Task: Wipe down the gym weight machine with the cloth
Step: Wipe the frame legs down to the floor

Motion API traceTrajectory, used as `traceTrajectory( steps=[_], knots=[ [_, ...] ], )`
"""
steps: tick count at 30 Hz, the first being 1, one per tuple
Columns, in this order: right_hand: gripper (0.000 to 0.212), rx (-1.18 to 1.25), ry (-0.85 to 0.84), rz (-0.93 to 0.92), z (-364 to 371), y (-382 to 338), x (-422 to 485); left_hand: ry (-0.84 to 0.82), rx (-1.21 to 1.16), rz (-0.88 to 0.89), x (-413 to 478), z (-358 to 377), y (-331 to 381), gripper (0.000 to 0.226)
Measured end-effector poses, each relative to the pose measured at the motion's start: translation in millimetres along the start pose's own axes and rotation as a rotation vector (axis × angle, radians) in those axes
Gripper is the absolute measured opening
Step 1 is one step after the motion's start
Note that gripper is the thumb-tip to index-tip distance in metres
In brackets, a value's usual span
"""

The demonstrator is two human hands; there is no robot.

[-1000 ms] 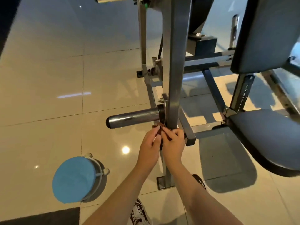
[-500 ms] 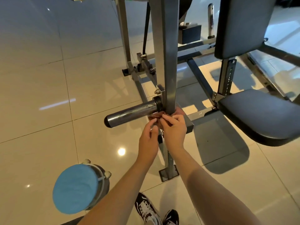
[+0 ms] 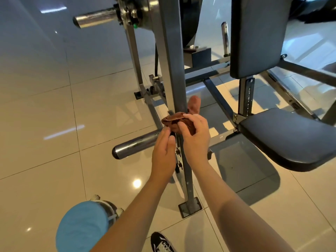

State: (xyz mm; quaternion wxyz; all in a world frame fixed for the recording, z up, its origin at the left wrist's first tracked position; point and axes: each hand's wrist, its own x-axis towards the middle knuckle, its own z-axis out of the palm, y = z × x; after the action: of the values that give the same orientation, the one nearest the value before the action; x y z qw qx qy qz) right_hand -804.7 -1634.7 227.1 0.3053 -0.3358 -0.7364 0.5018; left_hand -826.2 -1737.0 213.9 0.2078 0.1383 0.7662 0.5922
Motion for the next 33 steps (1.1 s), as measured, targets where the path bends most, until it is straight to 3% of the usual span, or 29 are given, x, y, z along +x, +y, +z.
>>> traceTrajectory(
  steps=[4,10,14,17,23,30,33],
  knots=[
    [0.014,0.028,0.000,0.144,-9.6,4.3,-2.4,-0.017,-0.024,-0.062,-1.9,-1.0,12.7,0.040],
    [0.010,0.173,0.049,0.041,1.9,-50.4,31.5,-0.053,-0.105,0.021,12.7,-2.7,46.3,0.042],
    [0.021,0.089,0.018,0.141,-1.2,-21.0,13.0,-0.045,-0.063,-0.066,8.0,-3.6,33.2,0.033],
    [0.013,0.021,0.001,0.202,-7.1,-14.4,14.5,-0.077,-0.021,-0.137,-2.6,-5.3,29.8,0.032],
    [0.013,0.040,0.019,0.063,10.2,-34.7,17.3,-0.063,-0.089,-0.132,0.5,-15.8,27.5,0.040],
    [0.014,-0.125,-0.048,0.353,-5.5,20.3,-16.1,-0.155,0.031,-0.230,-27.1,-13.4,10.6,0.039],
    [0.009,-0.085,0.002,0.193,-4.9,5.2,-15.0,-0.137,-0.022,-0.269,-32.5,-15.8,2.6,0.035]
  ],
)
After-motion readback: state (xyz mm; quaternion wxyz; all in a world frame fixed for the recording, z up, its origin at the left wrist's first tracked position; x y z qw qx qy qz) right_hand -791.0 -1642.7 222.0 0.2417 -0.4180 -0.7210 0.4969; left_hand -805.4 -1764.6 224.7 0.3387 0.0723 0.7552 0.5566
